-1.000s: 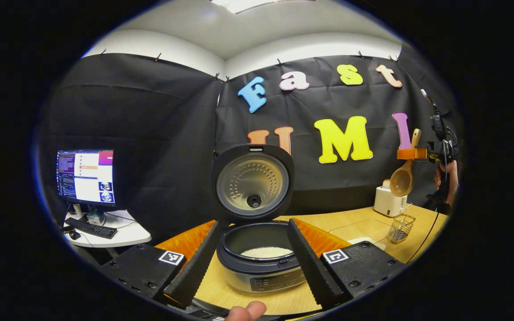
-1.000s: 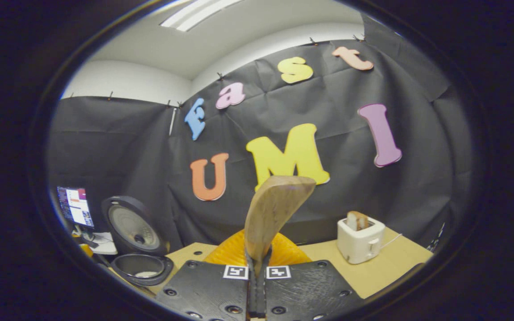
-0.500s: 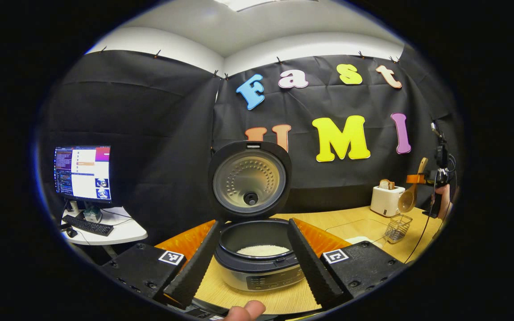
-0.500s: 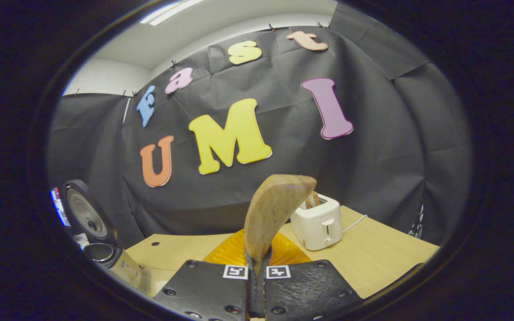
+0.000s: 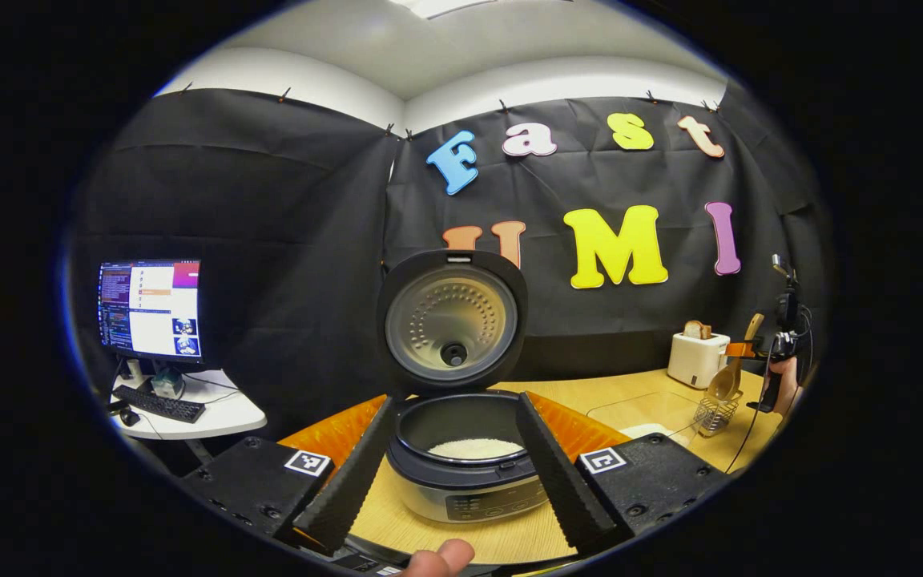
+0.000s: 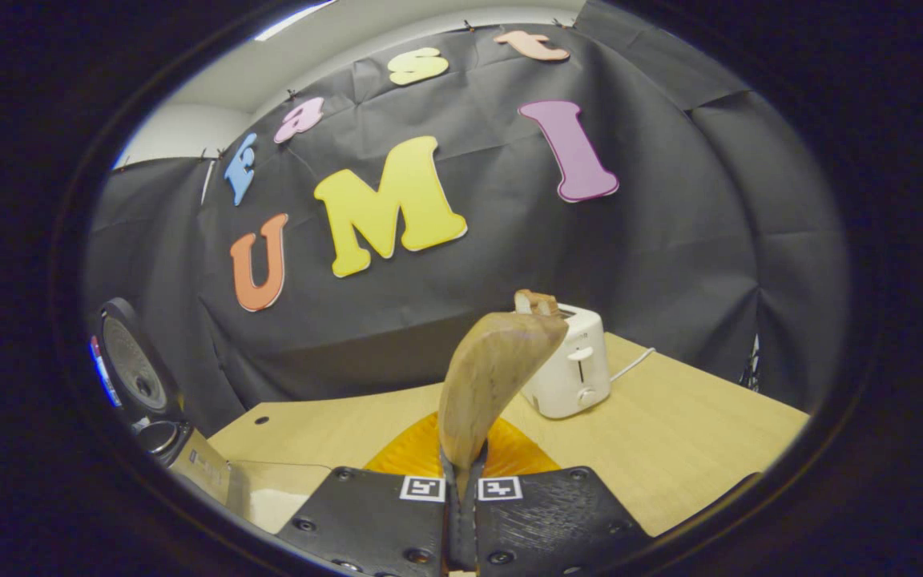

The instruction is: Close the left gripper, press the button to open the rice cooker; take a wooden spoon from the chopstick holder with the right hand, scoop a spoonful of rice and pour it into the rice cooker, then put the wooden spoon back into the chopstick holder.

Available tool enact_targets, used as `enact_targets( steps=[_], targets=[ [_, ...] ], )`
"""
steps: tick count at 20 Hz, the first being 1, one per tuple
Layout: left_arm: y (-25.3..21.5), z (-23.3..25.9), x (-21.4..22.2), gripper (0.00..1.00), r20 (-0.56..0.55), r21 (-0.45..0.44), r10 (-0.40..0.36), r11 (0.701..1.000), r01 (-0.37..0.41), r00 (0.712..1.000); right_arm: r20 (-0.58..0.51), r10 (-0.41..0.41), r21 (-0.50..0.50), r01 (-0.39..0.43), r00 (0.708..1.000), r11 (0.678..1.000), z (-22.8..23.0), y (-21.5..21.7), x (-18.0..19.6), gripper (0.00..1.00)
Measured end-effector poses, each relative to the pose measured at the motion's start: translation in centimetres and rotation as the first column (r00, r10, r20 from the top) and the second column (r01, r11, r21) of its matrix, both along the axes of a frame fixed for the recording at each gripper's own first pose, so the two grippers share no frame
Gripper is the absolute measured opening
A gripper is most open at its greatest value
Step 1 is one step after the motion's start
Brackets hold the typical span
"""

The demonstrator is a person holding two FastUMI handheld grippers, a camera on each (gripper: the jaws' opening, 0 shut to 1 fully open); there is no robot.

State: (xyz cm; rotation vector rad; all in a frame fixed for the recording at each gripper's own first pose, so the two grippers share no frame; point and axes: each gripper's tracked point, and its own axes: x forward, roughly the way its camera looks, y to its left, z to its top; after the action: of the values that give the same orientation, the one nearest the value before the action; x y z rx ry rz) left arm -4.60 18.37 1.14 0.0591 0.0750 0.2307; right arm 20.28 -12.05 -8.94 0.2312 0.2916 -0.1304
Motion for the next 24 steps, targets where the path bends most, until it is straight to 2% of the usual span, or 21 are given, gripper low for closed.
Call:
enact_targets(
  steps=[8, 10, 13, 16, 18, 19, 20, 21, 22, 24],
  targets=[
    [-0.3, 0.2, 0.0, 0.97, 0.01, -0.007, -0.013, 1.0, 0.013, 1.0, -0.041, -0.01, 0.025, 0.011, 0.999, 1.0, -2.7, -0.9, -0.3, 0.02],
    [-0.5, 0.5, -0.1, 0.97, 0.016, -0.004, -0.016, 1.0, 0.016, 1.0, -0.048, -0.018, 0.028, 0.02, 0.999, 0.999, -3.0, -1.1, -0.5, 0.08],
    [-0.5, 0.6, -0.3, 0.97, 0.019, -0.005, -0.013, 1.0, 0.013, 1.0, -0.045, -0.019, 0.053, 0.021, 0.999, 0.998, -3.6, -1.2, -0.5, 0.1],
    [-0.7, 0.9, -0.3, 0.96, 0.028, -0.004, -0.019, 1.0, 0.019, 0.999, -0.027, -0.019, 0.062, 0.02, 0.999, 0.998, -3.0, -1.3, -0.8, 0.09],
    [-1.1, 1.0, -0.2, 0.97, 0.032, -0.005, -0.029, 1.0, 0.029, 0.999, -0.007, -0.019, 0.062, 0.019, 1.0, 0.998, -2.6, -1.5, -1.1, 0.17],
    [-1.1, 1.0, -0.2, 0.96, 0.03, -0.002, -0.028, 1.0, 0.028, 0.999, -0.001, -0.02, 0.064, 0.02, 1.0, 0.998, -2.5, -1.6, -1.1, 0.17],
    [-1.1, 0.9, -0.2, 0.96, 0.028, 0.0, -0.024, 1.0, 0.024, 0.999, -0.003, -0.023, 0.065, 0.023, 1.0, 0.998, -2.6, -1.7, -1.3, 0.4],
    [-1.0, 0.9, -0.3, 0.96, 0.026, 0.0, -0.022, 1.0, 0.022, 0.999, -0.011, -0.027, 0.065, 0.027, 1.0, 0.998, -2.9, -1.8, -1.3, 0.43],
    [-1.1, 0.9, -0.3, 0.97, 0.027, 0.0, -0.02, 1.0, 0.02, 0.999, -0.016, -0.03, 0.066, 0.031, 0.999, 0.997, -3.2, -2.0, -1.4, 0.64],
    [-1.2, 1.2, -0.3, 0.96, 0.035, 0.003, -0.02, 1.0, 0.02, 0.999, -0.015, -0.04, 0.07, 0.041, 0.999, 0.997, -3.3, -2.5, -1.7, 0.81]
  ],
)
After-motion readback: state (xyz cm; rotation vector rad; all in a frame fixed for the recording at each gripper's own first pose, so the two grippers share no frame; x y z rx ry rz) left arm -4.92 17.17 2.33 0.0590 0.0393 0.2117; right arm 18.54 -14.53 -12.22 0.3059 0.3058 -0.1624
